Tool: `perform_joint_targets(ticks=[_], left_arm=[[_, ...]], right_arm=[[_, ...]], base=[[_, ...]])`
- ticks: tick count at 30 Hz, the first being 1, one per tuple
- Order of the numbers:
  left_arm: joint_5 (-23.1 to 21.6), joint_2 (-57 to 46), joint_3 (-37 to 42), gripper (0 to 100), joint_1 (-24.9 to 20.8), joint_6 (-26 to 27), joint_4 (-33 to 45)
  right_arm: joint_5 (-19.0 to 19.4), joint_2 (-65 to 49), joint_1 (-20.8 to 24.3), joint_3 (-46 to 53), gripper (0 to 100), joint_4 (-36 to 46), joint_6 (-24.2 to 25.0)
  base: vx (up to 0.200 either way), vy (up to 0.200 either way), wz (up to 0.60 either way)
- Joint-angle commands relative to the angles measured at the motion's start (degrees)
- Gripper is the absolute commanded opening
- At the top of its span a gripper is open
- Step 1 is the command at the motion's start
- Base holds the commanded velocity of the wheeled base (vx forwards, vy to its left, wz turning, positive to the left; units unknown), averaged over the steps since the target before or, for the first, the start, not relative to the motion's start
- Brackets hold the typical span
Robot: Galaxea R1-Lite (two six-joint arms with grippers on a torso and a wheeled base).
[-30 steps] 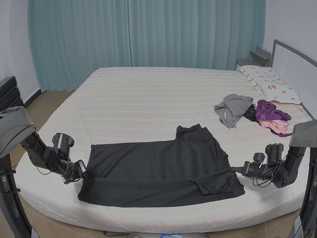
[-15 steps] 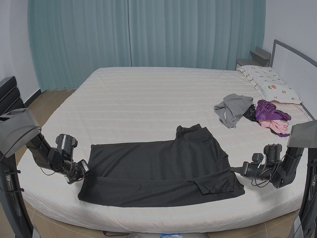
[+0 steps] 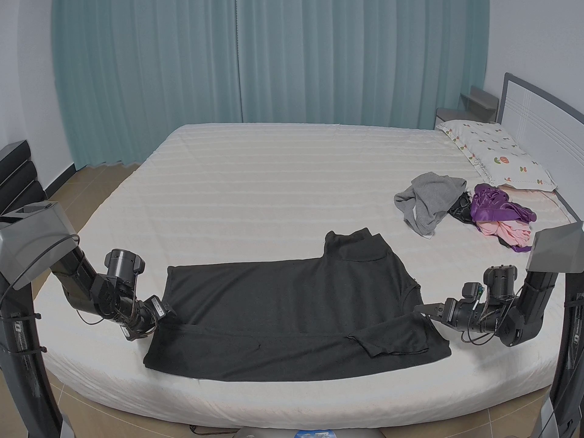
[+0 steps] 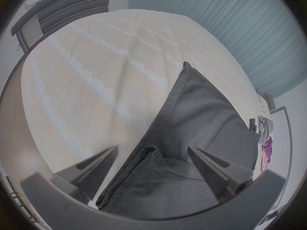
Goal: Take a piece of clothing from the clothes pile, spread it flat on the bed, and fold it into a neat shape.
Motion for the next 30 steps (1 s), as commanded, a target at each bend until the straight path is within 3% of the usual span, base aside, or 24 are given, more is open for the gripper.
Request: perform_joint_targets(ticks=[1,6,10,15,20,30], left_arm=[[0.0,-0.2,-0.1,100,0.1,-1.0,-0.1],[-1.1,-2.4,0.1,100,0.8,-1.6,-0.2],[-2.0,-3.7,1.0,100,1.4,-2.1,-2.5],[-2.3,-3.8,2.3,100,1.9,-7.4,-6.9],[-3.0,-3.8,2.4,100,2.8,-7.7,-7.1],[-4.3,-3.7,2.1,100,2.9,-7.8,-7.2]], right_arm=[[0.2,-0.3,-0.1,0.3,100,-0.1,1.0],[0.4,-1.2,-0.9,0.8,100,-2.1,8.6],[0.7,-1.2,-1.0,2.0,100,-4.7,11.9],[1.0,-1.3,-1.5,2.6,100,-5.1,14.1],[1.0,-1.5,-1.7,2.8,100,-5.8,15.7],[0.8,-0.8,-1.2,4.1,100,-8.7,15.7]], base=[[0.000,0.000,0.00],[0.000,0.000,0.00],[0.000,0.000,0.00],[0.040,0.000,0.00],[0.200,0.000,0.00],[0.000,0.000,0.00]])
